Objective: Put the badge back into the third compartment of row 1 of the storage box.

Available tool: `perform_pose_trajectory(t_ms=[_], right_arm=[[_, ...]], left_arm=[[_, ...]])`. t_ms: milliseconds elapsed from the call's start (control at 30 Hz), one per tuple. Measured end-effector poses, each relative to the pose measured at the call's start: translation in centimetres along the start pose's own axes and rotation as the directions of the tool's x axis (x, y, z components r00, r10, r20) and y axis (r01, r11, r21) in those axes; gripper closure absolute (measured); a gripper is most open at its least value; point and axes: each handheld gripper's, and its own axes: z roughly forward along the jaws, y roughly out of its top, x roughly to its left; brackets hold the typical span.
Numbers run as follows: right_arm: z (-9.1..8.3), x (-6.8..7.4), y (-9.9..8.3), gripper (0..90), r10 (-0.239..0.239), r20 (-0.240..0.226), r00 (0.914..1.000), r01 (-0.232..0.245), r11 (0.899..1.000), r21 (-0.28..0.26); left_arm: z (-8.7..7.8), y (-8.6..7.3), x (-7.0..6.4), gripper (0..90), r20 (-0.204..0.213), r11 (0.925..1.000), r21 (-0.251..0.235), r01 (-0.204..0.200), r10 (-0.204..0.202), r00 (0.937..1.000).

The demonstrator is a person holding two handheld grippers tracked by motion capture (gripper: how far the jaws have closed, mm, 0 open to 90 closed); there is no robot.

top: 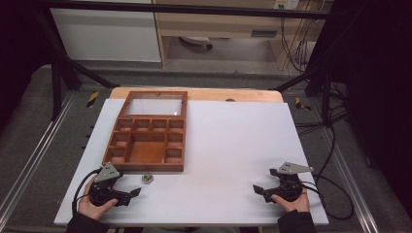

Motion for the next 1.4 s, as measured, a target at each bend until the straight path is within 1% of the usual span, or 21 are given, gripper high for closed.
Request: perform_pose_trajectory(t_ms=[267, 433, 600, 1400], right_arm=[[0.0, 0.0, 0.0, 0.8, 0.002, -0.003, 1.0000, -0.002, 1.000, 0.001], [0.1, 0.0, 0.0, 0.8, 0.000, -0.003, 1.0000, 0.000, 1.000, 0.011], [0.0, 0.0, 0.0, 0.8, -0.001, -0.002, 1.0000, 0.001, 1.000, 0.009], [0.1, 0.0, 0.0, 0.7, -0.007, 0.010, 0.9999, 0.007, 1.000, 0.023]], left_arm=[[0.0, 0.1, -0.2, 5.6, -0.003, 1.0000, 0.002, -0.003, 0.003, 1.0000], [0.1, 0.3, -0.4, 5.8, -0.006, 0.9999, 0.013, -0.010, 0.010, 0.9999], [0.2, 0.4, -0.6, 6.0, -0.007, 0.9998, 0.016, -0.011, 0.011, 0.9999], [0.8, 1.4, -1.4, 6.9, -0.013, 0.9991, 0.037, -0.019, 0.019, 0.9997]])
